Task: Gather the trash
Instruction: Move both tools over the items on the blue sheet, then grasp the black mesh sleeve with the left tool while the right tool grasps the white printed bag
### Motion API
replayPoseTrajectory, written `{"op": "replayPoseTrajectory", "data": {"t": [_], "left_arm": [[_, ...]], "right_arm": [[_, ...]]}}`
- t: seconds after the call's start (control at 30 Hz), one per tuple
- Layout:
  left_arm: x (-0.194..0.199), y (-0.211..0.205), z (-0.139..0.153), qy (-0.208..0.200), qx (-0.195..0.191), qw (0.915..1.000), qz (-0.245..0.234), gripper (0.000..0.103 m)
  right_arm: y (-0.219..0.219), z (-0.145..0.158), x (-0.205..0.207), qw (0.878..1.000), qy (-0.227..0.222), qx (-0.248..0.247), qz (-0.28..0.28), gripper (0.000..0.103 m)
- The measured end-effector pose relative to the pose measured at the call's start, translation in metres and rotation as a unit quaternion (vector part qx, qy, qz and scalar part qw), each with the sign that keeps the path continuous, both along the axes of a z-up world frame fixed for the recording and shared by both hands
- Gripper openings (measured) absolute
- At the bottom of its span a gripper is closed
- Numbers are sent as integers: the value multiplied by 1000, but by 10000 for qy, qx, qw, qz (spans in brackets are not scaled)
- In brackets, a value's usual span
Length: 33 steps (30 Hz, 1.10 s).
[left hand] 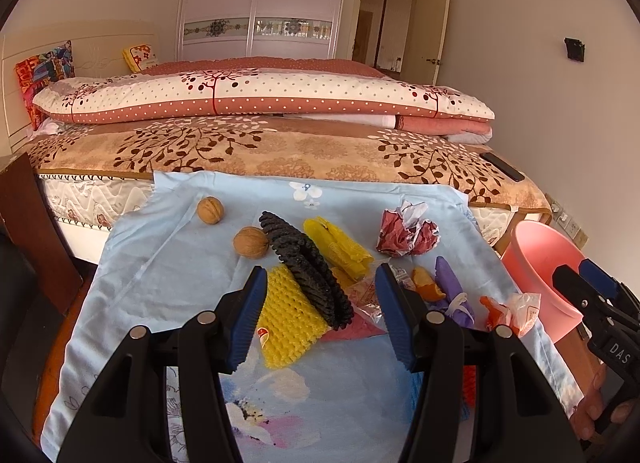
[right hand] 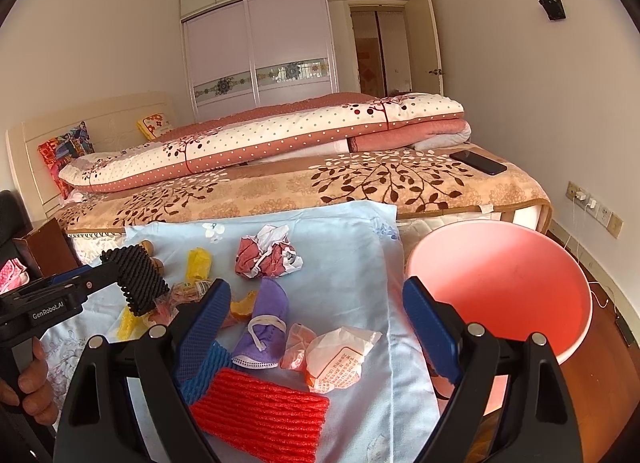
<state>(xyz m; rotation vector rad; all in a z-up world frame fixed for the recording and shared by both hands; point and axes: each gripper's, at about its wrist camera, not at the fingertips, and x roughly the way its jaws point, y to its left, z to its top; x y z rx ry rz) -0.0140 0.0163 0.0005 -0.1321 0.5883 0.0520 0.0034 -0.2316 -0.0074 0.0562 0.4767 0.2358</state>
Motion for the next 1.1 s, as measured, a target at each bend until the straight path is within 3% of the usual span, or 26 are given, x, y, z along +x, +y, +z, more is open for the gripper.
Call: {"op": "replayPoseTrajectory", "data": {"t": [0.27, 0.6, 0.83, 1.0, 1.1], "left_arm": [[0, 13, -2, 195, -340, 9992, 68, 57], [32, 20, -3, 454, -700, 9963, 215, 56], [37, 18, -7, 474, -684, 9965, 39, 16], [33, 14, -2, 291, -609, 9977, -75, 11], [30, 11, 3, 169, -583, 9980, -178, 11]], "right_arm": [[-4, -5, 0, 9999, 111, -10, 46, 86], [-5, -12, 1, 9990, 337, -91, 284, 86], [-13, -26, 9, 9965, 762, 5, 348, 80], [-17, -39, 21, 9923, 1160, 213, 384, 69], [-16, -46, 26, 9896, 1347, 268, 439, 58]]}}
